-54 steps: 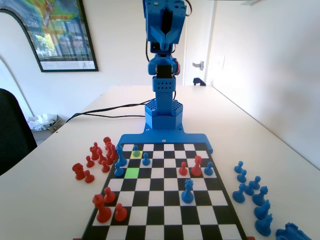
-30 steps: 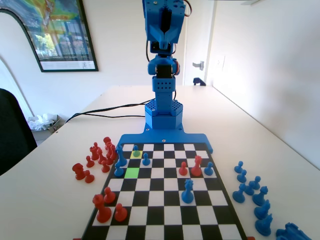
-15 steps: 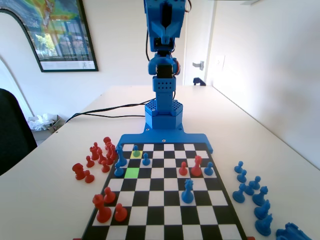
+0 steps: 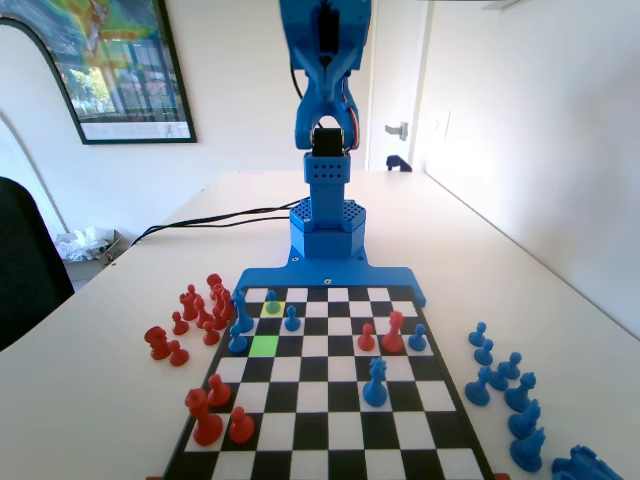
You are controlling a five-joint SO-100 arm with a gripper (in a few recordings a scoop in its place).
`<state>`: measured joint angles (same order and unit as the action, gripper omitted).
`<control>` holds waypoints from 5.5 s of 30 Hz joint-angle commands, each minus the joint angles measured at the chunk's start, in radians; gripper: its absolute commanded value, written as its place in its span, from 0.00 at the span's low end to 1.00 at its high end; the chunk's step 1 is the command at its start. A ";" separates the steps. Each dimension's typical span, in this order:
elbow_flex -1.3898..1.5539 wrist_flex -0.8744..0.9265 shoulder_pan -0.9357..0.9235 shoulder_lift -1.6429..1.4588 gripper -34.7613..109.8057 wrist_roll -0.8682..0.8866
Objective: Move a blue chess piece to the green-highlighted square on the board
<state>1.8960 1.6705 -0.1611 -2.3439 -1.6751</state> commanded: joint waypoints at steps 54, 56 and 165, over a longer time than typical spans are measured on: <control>0.609 -0.874 -0.275 0.420 0.31 -0.362; 0.630 -0.897 -0.270 0.420 0.31 -0.360; 0.146 -0.802 -0.126 0.845 0.25 -0.126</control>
<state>2.1322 0.8575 -0.2884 -1.4987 -1.8024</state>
